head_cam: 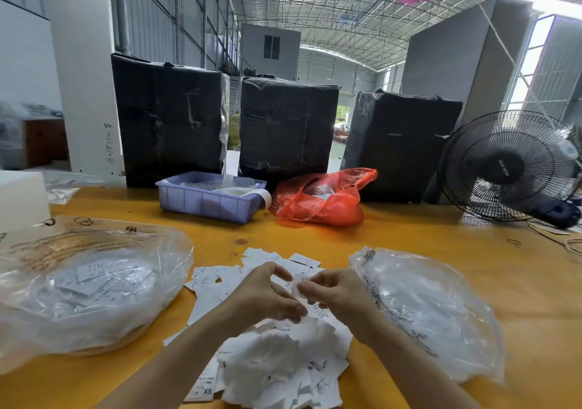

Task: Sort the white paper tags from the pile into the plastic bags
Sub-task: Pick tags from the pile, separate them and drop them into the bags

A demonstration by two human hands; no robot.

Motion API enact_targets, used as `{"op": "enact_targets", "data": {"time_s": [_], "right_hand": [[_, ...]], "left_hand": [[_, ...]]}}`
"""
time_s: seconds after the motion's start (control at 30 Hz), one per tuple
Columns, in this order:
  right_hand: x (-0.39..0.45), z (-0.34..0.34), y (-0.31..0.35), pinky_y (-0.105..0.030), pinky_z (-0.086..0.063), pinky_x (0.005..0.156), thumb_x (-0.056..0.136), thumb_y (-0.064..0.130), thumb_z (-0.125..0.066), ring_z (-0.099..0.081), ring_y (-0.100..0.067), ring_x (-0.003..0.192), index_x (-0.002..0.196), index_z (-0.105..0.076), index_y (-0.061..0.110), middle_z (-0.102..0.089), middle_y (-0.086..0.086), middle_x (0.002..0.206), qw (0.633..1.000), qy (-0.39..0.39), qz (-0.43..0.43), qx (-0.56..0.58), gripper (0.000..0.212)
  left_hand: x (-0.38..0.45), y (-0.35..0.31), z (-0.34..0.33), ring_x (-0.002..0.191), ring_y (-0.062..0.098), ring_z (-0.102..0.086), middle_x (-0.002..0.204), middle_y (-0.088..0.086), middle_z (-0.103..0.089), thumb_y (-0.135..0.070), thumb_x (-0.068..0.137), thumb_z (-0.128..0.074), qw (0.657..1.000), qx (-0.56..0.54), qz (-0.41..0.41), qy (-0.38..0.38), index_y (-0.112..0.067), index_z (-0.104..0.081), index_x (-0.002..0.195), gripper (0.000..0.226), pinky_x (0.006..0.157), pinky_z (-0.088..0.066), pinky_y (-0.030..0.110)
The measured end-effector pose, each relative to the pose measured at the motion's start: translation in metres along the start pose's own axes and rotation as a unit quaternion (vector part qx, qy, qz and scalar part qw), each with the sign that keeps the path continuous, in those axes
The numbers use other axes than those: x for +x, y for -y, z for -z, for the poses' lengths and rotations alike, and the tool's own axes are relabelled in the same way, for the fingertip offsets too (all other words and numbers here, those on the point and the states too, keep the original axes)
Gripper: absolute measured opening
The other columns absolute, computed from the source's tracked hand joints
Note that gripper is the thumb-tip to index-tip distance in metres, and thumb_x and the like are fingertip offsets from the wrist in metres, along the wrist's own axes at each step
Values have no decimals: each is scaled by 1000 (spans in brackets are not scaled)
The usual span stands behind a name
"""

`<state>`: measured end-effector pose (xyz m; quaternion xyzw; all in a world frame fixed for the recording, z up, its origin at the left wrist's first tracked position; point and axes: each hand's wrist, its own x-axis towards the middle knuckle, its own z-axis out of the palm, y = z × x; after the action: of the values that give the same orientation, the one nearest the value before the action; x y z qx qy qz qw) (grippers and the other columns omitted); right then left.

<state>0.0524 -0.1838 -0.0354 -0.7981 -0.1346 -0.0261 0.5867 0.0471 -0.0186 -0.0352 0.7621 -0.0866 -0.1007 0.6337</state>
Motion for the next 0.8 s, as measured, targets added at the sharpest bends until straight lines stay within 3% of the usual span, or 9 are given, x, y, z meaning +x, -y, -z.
{"op": "enact_targets", "data": {"time_s": [0.17,0.27,0.37,0.47,0.53,0.6,0.67,0.73,0.8], "right_hand": [[0,0,2,-21,-47,58,83,11,-70,-57,-12,58,76,-69,0,-63,-6,64,996,-60,-35,62,13],[-3,-5,4,-18,-47,58,85,9,-66,-57,-8,57,74,-68,3,-62,-3,63,999,-8,-38,36,13],[-5,-10,6,-18,-49,59,86,19,-67,-61,-9,62,76,-68,3,-64,-4,69,997,65,-50,10,19],[-4,-9,9,-23,-52,64,76,53,-62,-65,-12,70,81,-68,0,-65,-7,78,996,48,-64,41,54],[-4,-5,10,-24,-52,66,67,60,-61,-65,-12,73,84,-72,4,-68,-6,79,998,20,-44,42,59],[-5,-3,10,-20,-50,62,71,51,-68,-63,-10,68,77,-75,16,-71,-5,76,999,11,-16,38,36],[-5,-2,8,-17,-46,56,78,28,-74,-59,-10,61,70,-74,17,-69,-5,65,998,6,-1,60,14],[-4,-3,7,-13,-43,53,80,13,-73,-57,-6,54,69,-74,11,-67,0,58,997,1,8,75,11],[-4,-3,7,-12,-44,54,78,15,-75,-57,-3,52,73,-72,1,-65,1,56,997,-7,16,70,15]], "left_hand": [[4,2,8,57,13,-63,66,7,-71,-3,73,-78,988,-59,-20,-141,-5,-66,87,19,51,-46,17],[7,1,10,62,14,-62,69,6,-71,-11,78,-73,960,-213,-7,-180,-6,-70,76,7,50,-47,16],[7,-1,8,66,14,-68,73,6,-73,-11,84,-67,948,-265,-4,-176,-5,-69,74,12,50,-50,16],[4,-1,6,59,9,-68,72,7,-74,-8,85,-66,968,-198,-22,-150,-2,-70,79,10,52,-50,14],[2,-1,4,58,7,-66,73,7,-74,-9,85,-67,982,-130,-31,-131,-2,-72,81,10,53,-49,14],[2,1,1,58,8,-66,71,7,-74,-8,85,-67,986,-105,-38,-122,-3,-72,79,9,53,-49,14],[3,1,0,57,10,-66,68,7,-73,-8,86,-66,986,-109,-39,-122,-4,-70,79,9,52,-49,15],[2,1,-2,55,10,-65,67,8,-72,-12,82,-69,984,-126,-39,-117,-2,-70,80,10,50,-48,16],[0,0,-3,53,9,-62,68,9,-71,-21,69,-77,984,-143,-33,-100,-4,-73,79,21,50,-47,16]]}}
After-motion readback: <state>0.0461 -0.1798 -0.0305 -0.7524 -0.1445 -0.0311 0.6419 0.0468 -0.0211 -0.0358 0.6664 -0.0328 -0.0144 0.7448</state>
